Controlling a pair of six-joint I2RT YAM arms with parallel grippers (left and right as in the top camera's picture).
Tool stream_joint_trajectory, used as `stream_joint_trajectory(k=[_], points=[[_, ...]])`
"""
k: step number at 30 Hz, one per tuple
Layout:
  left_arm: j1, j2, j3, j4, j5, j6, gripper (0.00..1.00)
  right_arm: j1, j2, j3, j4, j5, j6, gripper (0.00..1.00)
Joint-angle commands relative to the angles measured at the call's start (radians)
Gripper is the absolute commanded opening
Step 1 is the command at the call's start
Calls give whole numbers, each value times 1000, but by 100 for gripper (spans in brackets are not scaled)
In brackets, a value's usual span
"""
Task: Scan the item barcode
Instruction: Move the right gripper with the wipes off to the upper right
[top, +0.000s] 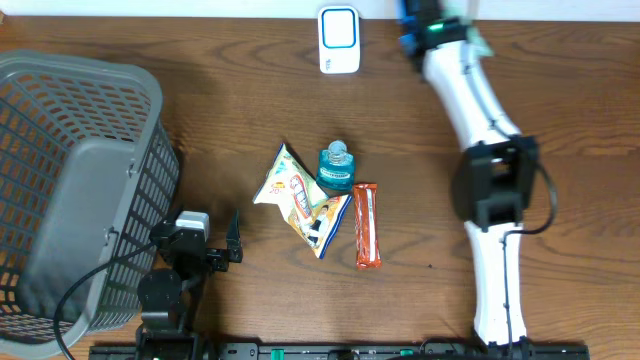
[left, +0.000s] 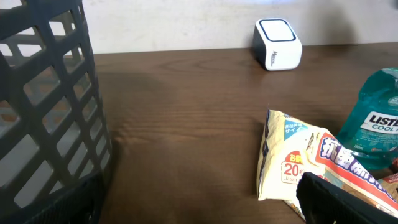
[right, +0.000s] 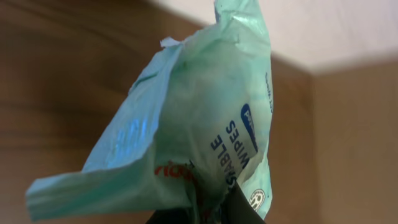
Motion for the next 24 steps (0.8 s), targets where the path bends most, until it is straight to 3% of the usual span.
stream_joint_trajectory(k=[1, 11, 22, 24], points=[[2, -3, -28, -12, -2, -4, 98, -187, -41, 8, -26, 116, 73, 1], [2, -3, -28, -12, -2, -4, 98, -540, -40, -26, -38, 13, 109, 1], [2, -3, -28, -12, -2, -4, 98, -730, -40, -26, -103, -45, 265, 6], [2, -3, -28, -12, -2, -4, 98, -763, -40, -26, -122, -86, 291, 13]])
